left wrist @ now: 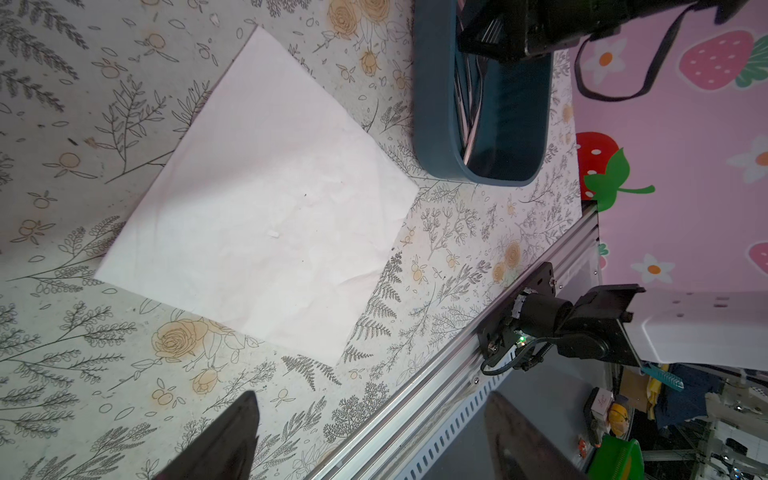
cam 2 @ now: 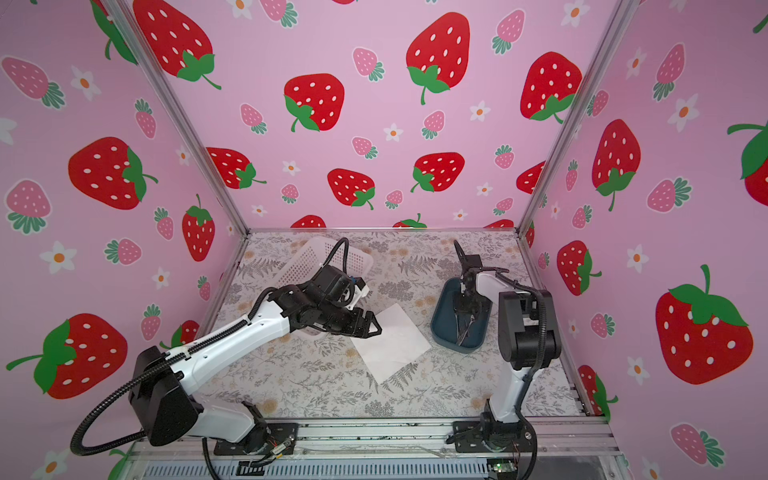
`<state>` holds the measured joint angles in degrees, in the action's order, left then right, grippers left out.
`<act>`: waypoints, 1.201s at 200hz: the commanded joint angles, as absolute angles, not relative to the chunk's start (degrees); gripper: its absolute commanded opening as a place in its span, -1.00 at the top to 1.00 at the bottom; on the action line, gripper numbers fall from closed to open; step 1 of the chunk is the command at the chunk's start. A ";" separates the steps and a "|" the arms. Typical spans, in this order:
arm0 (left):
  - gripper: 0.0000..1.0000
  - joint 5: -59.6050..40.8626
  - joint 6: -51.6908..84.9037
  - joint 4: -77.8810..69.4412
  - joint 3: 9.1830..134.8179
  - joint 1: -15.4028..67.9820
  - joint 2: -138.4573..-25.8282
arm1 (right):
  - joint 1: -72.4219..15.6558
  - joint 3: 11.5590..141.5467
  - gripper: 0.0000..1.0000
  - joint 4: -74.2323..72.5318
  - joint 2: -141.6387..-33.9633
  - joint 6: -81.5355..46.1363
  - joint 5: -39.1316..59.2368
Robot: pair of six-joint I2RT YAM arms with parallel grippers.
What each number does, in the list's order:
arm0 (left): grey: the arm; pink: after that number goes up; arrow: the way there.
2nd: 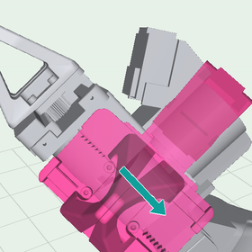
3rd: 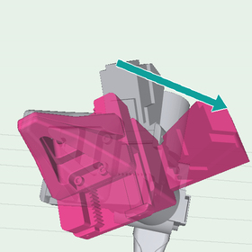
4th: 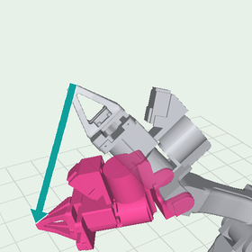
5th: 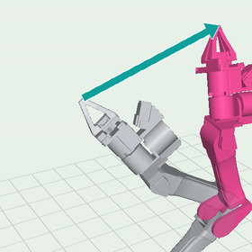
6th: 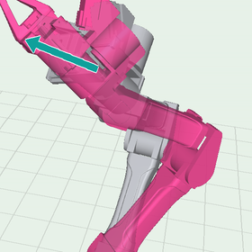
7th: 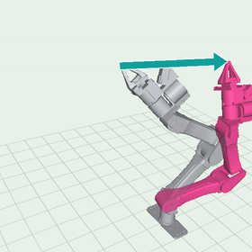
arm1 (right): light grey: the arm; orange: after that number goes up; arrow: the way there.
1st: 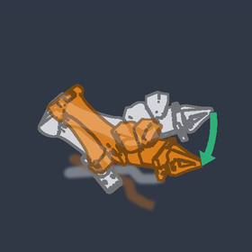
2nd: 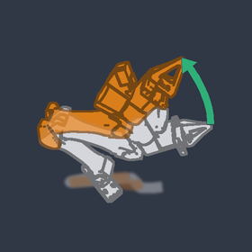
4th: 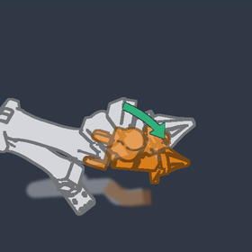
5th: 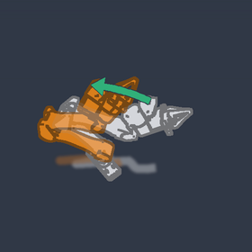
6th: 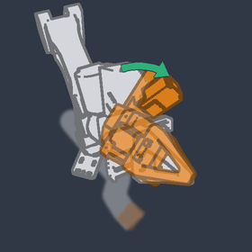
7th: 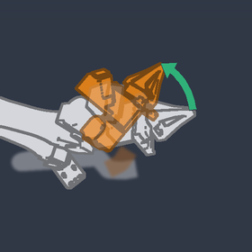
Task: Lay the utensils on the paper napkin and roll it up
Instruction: 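Lift the spoon out of the teal tray with the right gripper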
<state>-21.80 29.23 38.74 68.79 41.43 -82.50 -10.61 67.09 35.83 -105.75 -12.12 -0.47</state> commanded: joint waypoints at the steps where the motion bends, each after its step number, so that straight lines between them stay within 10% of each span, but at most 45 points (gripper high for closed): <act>1: -0.73 -19.41 31.72 37.13 69.66 41.66 -82.62 | -10.63 64.37 0.94 40.71 -104.25 -12.61 0.35; 188: -0.73 -17.20 34.06 34.18 66.52 41.49 -79.19 | -10.91 68.74 0.95 48.30 -90.08 -14.83 5.37; 240: -0.73 -13.67 34.32 34.54 65.36 41.23 -77.34 | -22.81 73.50 0.94 48.97 -89.19 -21.73 7.64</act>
<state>-16.60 34.15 34.48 66.06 41.41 -79.72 -16.47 71.53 46.76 -89.56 -17.10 5.39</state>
